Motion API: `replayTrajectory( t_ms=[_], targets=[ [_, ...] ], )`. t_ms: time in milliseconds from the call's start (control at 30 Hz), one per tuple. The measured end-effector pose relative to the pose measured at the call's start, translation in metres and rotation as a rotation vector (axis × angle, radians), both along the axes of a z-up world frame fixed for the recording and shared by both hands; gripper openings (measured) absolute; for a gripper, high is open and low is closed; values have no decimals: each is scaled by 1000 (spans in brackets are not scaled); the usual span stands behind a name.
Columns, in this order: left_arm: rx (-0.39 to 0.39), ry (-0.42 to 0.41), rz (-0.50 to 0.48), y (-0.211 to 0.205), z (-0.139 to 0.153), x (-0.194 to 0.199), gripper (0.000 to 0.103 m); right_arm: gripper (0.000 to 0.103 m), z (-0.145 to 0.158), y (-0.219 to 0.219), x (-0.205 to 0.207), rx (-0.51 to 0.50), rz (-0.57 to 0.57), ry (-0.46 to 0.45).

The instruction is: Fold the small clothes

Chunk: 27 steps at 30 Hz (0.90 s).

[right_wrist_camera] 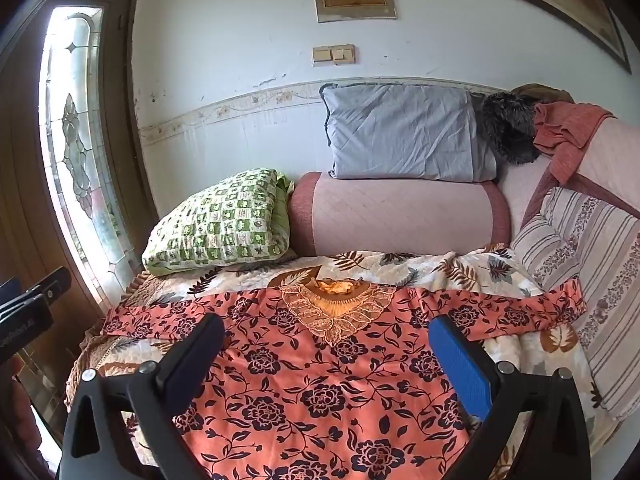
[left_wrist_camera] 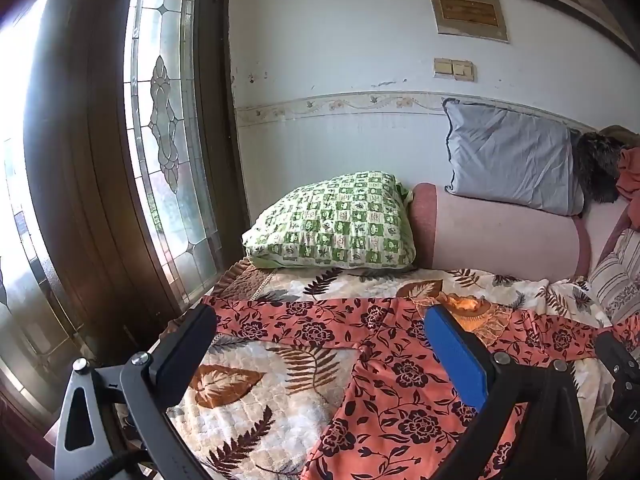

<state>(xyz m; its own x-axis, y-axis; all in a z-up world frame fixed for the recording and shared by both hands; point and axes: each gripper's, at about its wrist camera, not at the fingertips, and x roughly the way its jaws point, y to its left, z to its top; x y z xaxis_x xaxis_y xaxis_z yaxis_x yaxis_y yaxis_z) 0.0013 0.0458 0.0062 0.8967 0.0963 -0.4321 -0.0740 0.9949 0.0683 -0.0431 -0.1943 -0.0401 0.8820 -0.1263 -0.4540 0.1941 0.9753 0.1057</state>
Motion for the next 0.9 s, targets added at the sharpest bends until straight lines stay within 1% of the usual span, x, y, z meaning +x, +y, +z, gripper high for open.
replayTrajectory(
  t_ms=[300,433,700,833,900],
  targets=[
    [10,14,-3,-5,-5,5,103,103,-2,-1,5,8,-7,14],
    [17,24,-7,-8,-9,9,103,103,-9,-8,9,24,-7,23],
    [22,39,-10,-11,-16,18,103,103,-15,-11,18,44,-13,56],
    [28,51,-13,-14,-22,24,103,103,-21,-12,22,39,-15,42],
    [30,57,-15,-15,-25,27,103,103,-25,-13,25,36,-16,49]
  ],
)
